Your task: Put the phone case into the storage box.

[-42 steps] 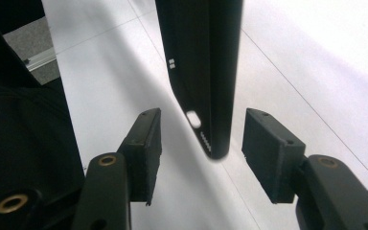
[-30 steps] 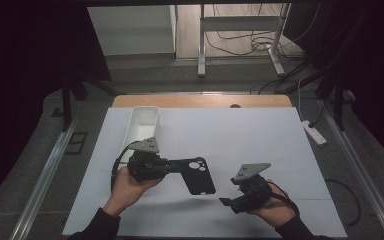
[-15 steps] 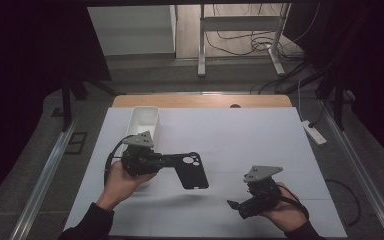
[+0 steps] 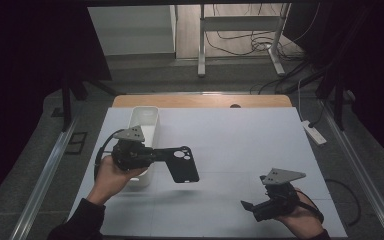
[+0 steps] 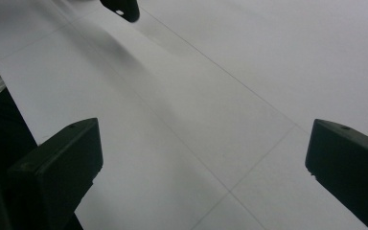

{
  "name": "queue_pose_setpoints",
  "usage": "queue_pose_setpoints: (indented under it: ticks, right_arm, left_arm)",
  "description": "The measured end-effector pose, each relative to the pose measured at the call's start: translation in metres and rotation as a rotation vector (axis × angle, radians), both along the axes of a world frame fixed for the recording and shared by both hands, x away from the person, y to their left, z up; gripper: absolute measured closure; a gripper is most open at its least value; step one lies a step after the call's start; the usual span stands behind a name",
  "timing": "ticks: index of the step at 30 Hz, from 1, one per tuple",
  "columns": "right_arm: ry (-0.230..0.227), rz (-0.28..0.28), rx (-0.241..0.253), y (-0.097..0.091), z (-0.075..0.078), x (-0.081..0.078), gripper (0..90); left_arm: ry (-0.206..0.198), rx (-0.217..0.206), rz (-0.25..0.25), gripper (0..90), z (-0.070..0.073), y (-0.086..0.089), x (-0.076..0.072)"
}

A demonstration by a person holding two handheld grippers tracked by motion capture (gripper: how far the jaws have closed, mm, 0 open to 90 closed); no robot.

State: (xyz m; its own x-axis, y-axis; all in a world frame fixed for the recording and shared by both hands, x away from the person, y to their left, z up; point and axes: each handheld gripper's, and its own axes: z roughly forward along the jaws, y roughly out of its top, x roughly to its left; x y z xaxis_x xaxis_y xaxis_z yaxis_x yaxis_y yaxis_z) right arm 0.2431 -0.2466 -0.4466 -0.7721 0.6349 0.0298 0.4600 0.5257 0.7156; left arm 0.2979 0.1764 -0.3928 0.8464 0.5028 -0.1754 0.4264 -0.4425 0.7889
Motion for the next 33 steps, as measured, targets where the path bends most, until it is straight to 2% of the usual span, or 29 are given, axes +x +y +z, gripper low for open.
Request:
queue_pose_setpoints:
  ticks: [2,16,25,33]
  right_arm:
    - [0.018,-0.020,0.013,-0.004,-0.001,-0.001,0.0]
    - [0.037,-0.102,0.045,-0.028,-0.005,-0.008,0.0]
    - [0.044,-0.170,0.042,-0.043,-0.008,-0.016,0.0]
    - [0.062,-0.212,0.004,-0.051,-0.010,-0.025,0.0]
  left_arm:
    - [0.001,-0.004,0.002,82.3,0.001,0.003,0.001]
    - [0.000,-0.004,0.042,82.3,0.015,0.023,0.007]
    - [-0.015,-0.012,0.060,82.3,0.025,0.037,0.008]
    - [-0.009,-0.001,0.074,82.4,0.028,0.044,0.011]
